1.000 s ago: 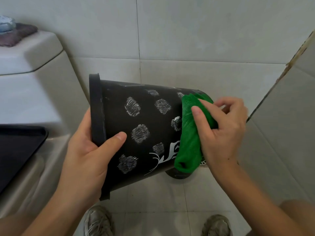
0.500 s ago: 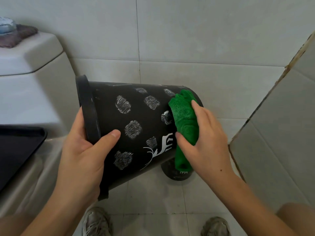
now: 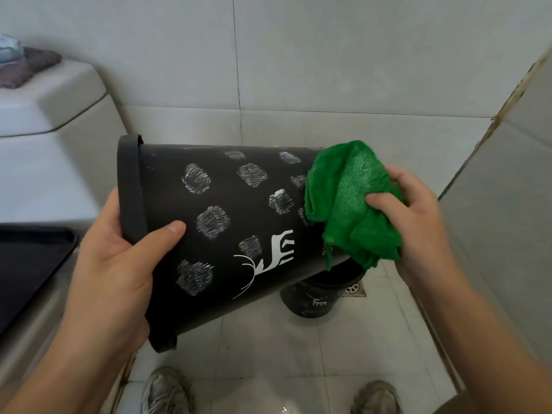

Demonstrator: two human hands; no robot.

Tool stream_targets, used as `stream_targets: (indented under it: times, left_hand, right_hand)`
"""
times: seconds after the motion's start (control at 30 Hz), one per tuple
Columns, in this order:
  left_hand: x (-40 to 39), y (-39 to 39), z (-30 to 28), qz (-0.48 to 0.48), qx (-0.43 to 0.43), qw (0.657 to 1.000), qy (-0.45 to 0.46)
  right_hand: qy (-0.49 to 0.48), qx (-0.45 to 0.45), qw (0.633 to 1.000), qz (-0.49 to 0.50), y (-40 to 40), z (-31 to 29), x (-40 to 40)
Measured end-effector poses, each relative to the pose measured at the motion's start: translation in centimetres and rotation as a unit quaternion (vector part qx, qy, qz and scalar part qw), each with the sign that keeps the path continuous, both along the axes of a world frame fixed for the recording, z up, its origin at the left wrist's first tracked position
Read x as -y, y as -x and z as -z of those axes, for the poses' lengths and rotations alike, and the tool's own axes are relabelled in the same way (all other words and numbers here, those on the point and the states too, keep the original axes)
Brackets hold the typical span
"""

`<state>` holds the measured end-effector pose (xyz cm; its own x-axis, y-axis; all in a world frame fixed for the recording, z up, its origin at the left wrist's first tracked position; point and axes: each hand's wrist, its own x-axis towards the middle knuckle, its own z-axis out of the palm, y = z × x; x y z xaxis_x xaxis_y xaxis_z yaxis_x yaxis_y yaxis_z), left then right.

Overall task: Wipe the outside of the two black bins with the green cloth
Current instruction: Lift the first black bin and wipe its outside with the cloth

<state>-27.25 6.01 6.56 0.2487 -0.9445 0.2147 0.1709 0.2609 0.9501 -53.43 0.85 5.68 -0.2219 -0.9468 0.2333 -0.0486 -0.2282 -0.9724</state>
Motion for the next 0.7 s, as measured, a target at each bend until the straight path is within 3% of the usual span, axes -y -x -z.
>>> stream_targets:
  times: [0.1,0.3,0.5,0.57,0.7]
  left_hand:
    - [-0.1,-0.2,0.0,0.001,-0.005,1.0,-0.001]
    - [-0.3,0.1,0.1,0.009,0.005,1.0,0.008]
    - [-0.8,1.4,0.5,0.017,0.044,0.999,0.024]
    - [-0.8,1.6,0.6,0.013,0.042,0.999,0.021]
    - [-0.8,1.6,0.5,0.005,0.028,0.999,0.015]
  right_hand:
    - [0.025,-0.146,0.985,0.087,0.5,0.3,0.4]
    - [0.076,-0.321,0.936,0.118,-0.2,1.3,-0.3]
    - [-0.025,-0.414,0.908,0.05,-1.1,1.0,-0.6]
    - [-0.026,-0.405,0.909,0.092,-1.5,1.6,-0.3]
    - [-0.008,-0.48,0.862,0.166,-2.1,2.5,0.4]
